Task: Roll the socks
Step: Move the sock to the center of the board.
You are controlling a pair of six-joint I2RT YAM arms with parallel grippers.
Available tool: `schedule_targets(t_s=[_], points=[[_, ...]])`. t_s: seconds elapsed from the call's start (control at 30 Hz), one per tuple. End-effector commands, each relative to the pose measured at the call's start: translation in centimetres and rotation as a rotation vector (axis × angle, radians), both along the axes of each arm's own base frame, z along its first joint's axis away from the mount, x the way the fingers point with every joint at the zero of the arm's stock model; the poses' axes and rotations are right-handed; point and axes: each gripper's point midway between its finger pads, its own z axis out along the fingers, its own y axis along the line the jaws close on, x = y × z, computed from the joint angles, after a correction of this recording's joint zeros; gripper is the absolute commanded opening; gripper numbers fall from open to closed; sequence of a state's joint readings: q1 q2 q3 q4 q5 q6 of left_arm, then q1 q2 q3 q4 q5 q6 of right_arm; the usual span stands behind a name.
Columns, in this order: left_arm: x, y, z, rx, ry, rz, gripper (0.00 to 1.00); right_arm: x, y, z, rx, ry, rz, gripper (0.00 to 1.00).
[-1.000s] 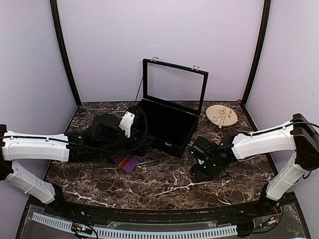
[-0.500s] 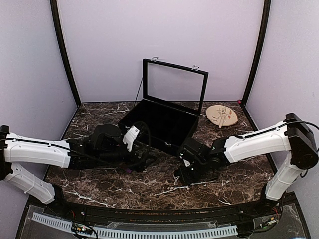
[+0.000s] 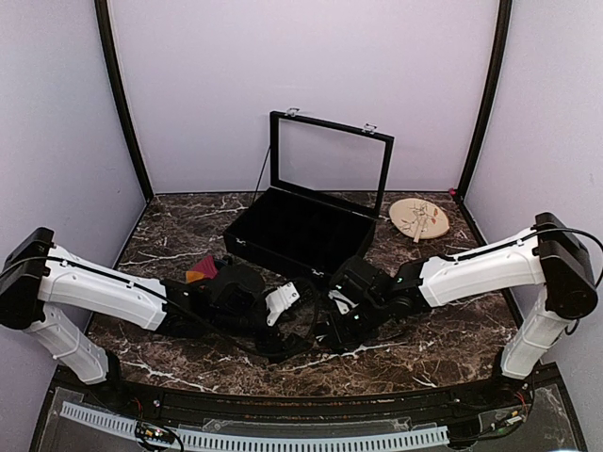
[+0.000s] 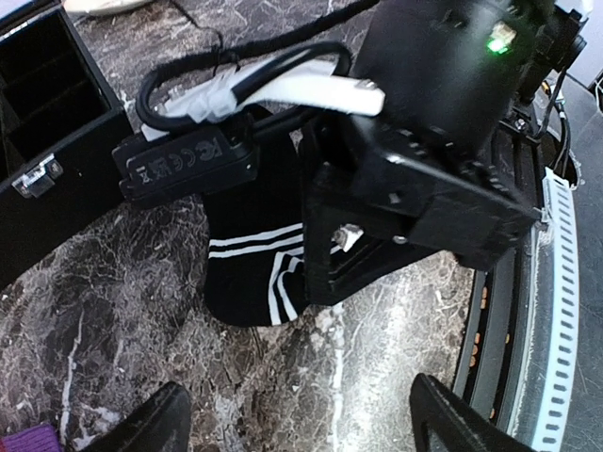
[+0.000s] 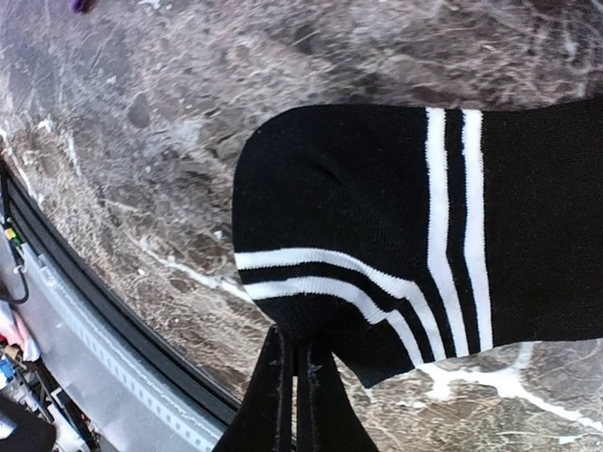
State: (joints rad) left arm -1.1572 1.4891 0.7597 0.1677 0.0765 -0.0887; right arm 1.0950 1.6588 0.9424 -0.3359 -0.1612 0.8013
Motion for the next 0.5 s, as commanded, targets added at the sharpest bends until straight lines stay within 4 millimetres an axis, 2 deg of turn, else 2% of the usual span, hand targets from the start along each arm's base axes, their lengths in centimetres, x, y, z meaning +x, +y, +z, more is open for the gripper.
schedule_targets(t_s=[0.0, 0.1, 0.27, 0.47], points=[[0.0, -1.5, 0.6, -0.011, -0.038, -0.055, 0.80, -1.1, 1.0, 0.1, 0.054, 0.031, 0.051, 0.00], [-0.1, -1.9, 0.0, 0.003, -0.051, -0.084, 0.79, -1.7, 1.2, 0.2, 0.074, 0.053, 0.071, 0.00], [-0.5, -2.1, 0.1, -0.001, -0.083, -0.133, 0.79, -2.4, 1.3, 0.3, 0.099, 0.094, 0.107, 0.00], [-1.6, -1.9, 0.1, 0.014, -0.137, -0.208, 0.75, -2.2, 1.5, 0.8, 0.144, 0.140, 0.114, 0.00]])
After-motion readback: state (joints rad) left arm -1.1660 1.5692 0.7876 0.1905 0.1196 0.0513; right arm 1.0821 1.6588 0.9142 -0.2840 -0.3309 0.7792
